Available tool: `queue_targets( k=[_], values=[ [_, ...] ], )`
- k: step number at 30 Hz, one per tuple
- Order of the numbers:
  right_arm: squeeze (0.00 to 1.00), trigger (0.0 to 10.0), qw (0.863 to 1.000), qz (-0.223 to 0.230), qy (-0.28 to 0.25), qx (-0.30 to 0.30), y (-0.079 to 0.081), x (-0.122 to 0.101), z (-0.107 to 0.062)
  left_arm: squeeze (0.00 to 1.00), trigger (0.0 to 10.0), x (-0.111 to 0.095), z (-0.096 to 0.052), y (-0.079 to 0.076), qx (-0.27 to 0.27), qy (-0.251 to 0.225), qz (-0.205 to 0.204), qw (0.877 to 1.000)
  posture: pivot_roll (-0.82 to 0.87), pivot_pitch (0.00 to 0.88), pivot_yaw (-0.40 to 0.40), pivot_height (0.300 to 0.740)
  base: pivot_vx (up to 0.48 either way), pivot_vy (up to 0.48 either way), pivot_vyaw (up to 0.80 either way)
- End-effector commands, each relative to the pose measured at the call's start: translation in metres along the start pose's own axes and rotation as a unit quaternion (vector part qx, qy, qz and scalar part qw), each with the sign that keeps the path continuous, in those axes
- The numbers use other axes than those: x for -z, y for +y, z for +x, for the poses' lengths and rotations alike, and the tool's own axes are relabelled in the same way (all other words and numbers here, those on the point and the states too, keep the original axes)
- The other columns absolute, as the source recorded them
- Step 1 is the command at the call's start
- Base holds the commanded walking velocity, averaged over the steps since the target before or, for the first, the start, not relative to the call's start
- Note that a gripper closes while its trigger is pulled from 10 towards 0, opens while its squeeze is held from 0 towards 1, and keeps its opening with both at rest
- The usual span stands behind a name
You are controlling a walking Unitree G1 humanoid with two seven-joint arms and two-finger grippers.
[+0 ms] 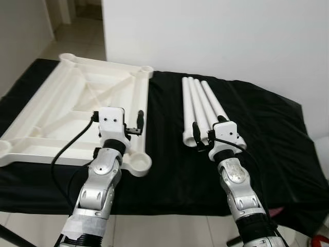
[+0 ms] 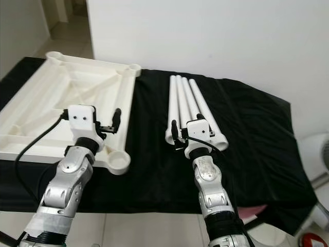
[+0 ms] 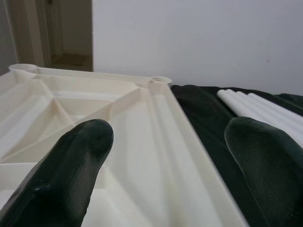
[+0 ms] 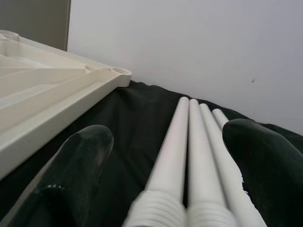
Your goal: Building children table
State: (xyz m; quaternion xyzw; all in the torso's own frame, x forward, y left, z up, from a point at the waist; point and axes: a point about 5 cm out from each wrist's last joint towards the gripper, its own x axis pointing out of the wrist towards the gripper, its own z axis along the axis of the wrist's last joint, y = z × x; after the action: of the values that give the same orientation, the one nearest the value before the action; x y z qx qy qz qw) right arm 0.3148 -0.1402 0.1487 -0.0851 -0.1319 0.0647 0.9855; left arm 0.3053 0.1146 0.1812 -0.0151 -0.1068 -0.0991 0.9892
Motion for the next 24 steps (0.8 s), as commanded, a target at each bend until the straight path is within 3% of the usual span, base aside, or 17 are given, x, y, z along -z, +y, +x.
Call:
queue_targets(
  k=[1,20,24],
  values=[
    [0.00,10.0,1.000,-0.003,0.000,0.003,-0.001,0.000,0.001,0.00,10.0,0.004,0.000,0.000,0.003,0.009,0.002,1.000,0.02,0.000,-0.111,0.740,0.000,0.000,0.00],
    [0.00,10.0,1.000,-0.006,0.009,0.006,-0.001,0.004,0.000,0.00,10.0,0.007,-0.002,-0.012,0.039,0.021,0.038,0.998,0.02,0.000,-0.107,0.740,0.000,0.000,0.00],
    [0.00,10.0,1.000,0.000,0.025,0.013,-0.004,0.009,0.004,0.00,10.0,0.012,-0.006,-0.032,0.115,0.036,0.065,0.991,0.02,0.000,-0.106,0.740,0.000,0.000,0.00]
  ],
)
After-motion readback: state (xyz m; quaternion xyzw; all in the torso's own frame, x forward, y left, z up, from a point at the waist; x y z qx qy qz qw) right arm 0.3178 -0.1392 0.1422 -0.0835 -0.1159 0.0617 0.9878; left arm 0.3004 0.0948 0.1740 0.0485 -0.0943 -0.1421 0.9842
